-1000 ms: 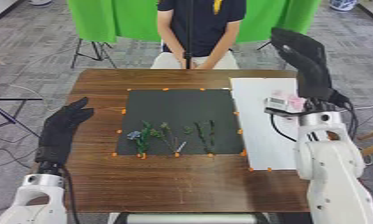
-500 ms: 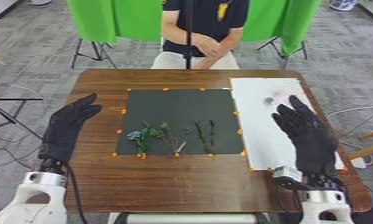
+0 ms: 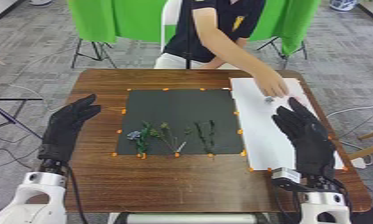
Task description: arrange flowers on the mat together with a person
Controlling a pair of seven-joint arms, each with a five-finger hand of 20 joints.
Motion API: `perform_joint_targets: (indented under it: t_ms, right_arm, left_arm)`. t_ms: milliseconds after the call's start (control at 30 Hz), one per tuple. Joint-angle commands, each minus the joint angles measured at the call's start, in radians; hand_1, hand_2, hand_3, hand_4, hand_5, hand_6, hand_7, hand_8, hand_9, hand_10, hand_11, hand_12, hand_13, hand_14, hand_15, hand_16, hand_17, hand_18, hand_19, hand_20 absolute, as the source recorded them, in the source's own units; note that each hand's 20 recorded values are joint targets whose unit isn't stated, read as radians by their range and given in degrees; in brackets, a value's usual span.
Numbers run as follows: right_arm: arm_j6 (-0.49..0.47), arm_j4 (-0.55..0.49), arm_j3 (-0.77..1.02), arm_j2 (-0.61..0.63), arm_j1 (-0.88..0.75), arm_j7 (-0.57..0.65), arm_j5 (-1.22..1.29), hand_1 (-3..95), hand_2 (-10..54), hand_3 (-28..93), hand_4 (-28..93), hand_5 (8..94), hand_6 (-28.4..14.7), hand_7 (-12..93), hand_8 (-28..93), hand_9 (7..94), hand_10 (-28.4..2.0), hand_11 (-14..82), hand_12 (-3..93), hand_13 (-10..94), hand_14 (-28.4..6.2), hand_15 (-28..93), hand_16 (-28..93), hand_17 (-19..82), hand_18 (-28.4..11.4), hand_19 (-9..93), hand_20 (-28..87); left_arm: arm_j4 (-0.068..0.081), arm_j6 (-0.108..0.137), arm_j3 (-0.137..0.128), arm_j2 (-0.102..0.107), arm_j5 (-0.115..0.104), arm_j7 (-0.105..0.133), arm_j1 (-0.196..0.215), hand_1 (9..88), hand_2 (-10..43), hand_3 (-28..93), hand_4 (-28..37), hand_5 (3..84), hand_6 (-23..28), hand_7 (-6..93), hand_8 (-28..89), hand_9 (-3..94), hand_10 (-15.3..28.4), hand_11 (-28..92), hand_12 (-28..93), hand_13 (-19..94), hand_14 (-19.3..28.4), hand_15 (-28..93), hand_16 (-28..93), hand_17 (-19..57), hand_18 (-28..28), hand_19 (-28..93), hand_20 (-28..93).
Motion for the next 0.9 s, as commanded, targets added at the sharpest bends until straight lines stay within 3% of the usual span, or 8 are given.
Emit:
perform_joint_targets:
  t_ms: [33, 400, 700, 733, 767, 900]
  right_arm:
    - [0.013, -0.010, -0.007, -0.008, -0.011, -0.020, -0.004, 9.7, -0.6, 82, -18, 40.6, -0.7, 13, -10, 44.1, -15.0, 5.0, 11.5, 32, -11.1, 11, 9, 19, -14.0, 5, 28]
    - [0.021, -0.012, 0.002, -0.010, -0.016, -0.021, -0.030, 14.8, -7.8, 81, -18, 41.0, -0.6, 14, -10, 44.4, -14.5, 5.1, 11.9, 32, -11.7, 11, 10, 20, -14.2, 6, 28]
    - [0.013, -0.006, 0.001, -0.003, -0.006, -0.026, -0.036, 15.5, -8.5, 81, -18, 41.7, -0.8, 15, -11, 44.7, -14.5, 5.2, 12.1, 33, -11.9, 12, 11, 20, -14.2, 6, 28]
    - [0.013, -0.005, -0.002, -0.002, -0.006, -0.023, -0.036, 15.6, -8.6, 81, -18, 41.8, -0.9, 15, -11, 44.8, -14.5, 5.2, 12.1, 33, -11.9, 12, 11, 20, -14.1, 6, 28]
    - [0.011, -0.005, -0.002, -0.001, -0.006, -0.022, -0.036, 15.6, -8.7, 81, -18, 41.8, -0.9, 15, -11, 44.9, -14.5, 5.2, 12.1, 33, -11.9, 12, 11, 20, -14.1, 6, 28]
    - [0.014, -0.006, 0.000, -0.003, -0.009, -0.023, -0.036, 15.6, -8.8, 81, -18, 42.2, -1.0, 15, -11, 45.0, -14.6, 5.2, 12.2, 33, -12.0, 11, 11, 20, -14.1, 6, 28]
  left_arm:
    - [-0.005, -0.012, -0.015, -0.021, -0.001, -0.016, 0.015, 21.8, 7.4, 62, -28.3, 47.1, 3.9, 10.2, -6, 44.9, 13.9, 20, 16, 32, 16.8, 13, 5, 2.3, 11.7, 6, 15]
    - [0.006, -0.028, -0.017, -0.020, 0.003, -0.030, -0.002, 22.2, 7.1, 62, -28.3, 47.1, 4.0, 10.2, -6, 44.9, 13.9, 20, 16, 32, 16.8, 14, 5, 2.2, 11.9, 6, 15]
    - [0.009, -0.009, -0.027, -0.011, -0.010, -0.014, 0.005, 22.3, 7.1, 62, -28.3, 47.1, 4.1, 10.1, -6, 45.0, 13.8, 20, 16, 33, 16.8, 14, 5, 2.2, 11.9, 6, 15]
    - [0.008, 0.004, -0.022, 0.003, -0.020, -0.007, 0.010, 22.3, 7.1, 62, -28.3, 47.1, 4.1, 10.1, -6, 45.0, 13.9, 20, 16, 33, 16.7, 14, 5, 2.2, 11.9, 6, 15]
    - [0.007, -0.005, -0.027, -0.012, -0.012, -0.010, 0.011, 22.2, 7.1, 62, -28.3, 47.1, 4.1, 10.1, -6, 45.0, 13.9, 20, 16, 33, 16.7, 14, 5, 2.2, 11.9, 6, 15]
    - [0.008, -0.006, -0.026, -0.011, -0.013, -0.011, 0.012, 22.3, 7.1, 62, -28.3, 47.1, 4.1, 10.1, -6, 45.0, 14.0, 20, 16, 33, 16.7, 14, 5, 2.2, 11.9, 6, 15]
